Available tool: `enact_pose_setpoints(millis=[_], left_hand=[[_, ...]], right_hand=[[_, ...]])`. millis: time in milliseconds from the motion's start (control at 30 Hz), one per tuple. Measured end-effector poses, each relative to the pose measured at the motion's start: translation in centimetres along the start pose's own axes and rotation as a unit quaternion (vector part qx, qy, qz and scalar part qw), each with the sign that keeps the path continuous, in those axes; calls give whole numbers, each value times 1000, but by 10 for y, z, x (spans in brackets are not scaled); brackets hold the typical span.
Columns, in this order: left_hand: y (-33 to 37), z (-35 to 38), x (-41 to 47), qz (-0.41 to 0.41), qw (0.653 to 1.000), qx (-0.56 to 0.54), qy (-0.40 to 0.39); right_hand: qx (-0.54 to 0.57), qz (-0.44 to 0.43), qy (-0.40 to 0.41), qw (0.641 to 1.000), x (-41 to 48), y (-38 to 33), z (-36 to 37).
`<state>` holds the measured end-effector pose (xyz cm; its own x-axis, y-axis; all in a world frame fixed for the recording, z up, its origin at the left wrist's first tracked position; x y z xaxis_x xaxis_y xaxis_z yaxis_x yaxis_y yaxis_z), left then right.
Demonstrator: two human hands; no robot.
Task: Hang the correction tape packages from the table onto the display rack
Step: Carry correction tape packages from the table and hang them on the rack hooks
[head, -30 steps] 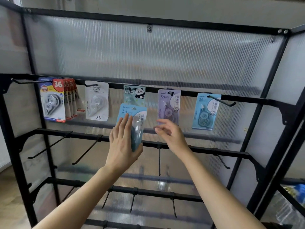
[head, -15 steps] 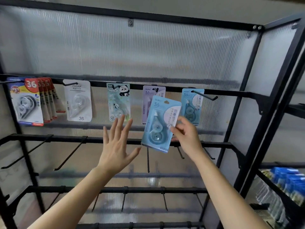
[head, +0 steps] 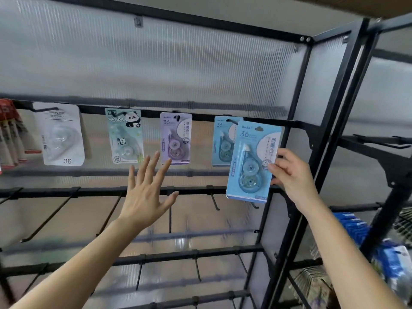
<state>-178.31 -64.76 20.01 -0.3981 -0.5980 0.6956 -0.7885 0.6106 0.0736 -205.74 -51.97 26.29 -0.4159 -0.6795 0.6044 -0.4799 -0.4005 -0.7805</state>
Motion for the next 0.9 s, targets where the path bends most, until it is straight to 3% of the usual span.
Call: enact_pose_setpoints(millis=[200,333,900], left_hand=[[-1,-7,-6,-13,1000,-17,4],[-5,-10,-13,-18,999,-31,6],[-34,-18,-32,-61,998,-20,-8]], right_hand=[[-1,16,-27,1000,7,5,15],[-4,42,3,999,19,26,20],[-211,135,43,967,110,79,55]])
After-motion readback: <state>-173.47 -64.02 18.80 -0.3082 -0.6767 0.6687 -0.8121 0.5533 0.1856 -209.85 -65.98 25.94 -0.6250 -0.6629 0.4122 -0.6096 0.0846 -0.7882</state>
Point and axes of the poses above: each hand's wrist, its own x-axis towards the middle knuckle, its own z-axis out of the palm, y = z × x, the point moved 10 cm from there along x, towards the middle knuckle, and after that the axes turned 6 degrees about y, right-handed, at the moved point
